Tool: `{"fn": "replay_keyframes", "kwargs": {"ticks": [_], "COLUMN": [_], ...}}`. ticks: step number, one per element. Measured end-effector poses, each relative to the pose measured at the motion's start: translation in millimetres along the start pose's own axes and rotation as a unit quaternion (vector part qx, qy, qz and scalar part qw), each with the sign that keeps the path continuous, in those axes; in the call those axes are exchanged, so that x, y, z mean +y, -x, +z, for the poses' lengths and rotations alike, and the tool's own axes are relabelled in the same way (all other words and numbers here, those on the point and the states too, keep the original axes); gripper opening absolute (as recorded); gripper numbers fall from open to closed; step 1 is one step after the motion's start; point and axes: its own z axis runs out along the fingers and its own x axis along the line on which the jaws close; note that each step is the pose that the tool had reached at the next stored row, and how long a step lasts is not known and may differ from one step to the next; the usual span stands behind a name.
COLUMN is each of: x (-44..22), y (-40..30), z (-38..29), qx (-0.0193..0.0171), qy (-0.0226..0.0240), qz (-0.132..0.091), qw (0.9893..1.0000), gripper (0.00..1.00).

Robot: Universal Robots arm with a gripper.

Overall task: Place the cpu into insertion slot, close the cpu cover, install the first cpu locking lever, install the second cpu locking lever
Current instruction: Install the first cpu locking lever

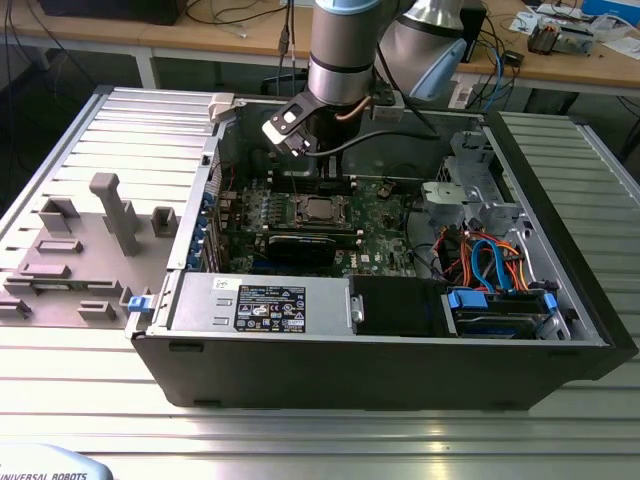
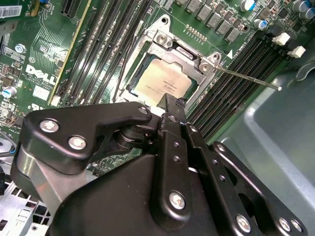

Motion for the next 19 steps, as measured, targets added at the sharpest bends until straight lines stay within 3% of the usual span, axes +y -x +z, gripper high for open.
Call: {"fn": "replay_keyframes", "kwargs": {"ticks": [19], "x": [-0.1], "y": [-0.2], "z": [-6.3], "qx": [-0.0001], "qy": [0.0000], "qz": [0.000], "qw": [1.0000], "gripper": [0.11]}}
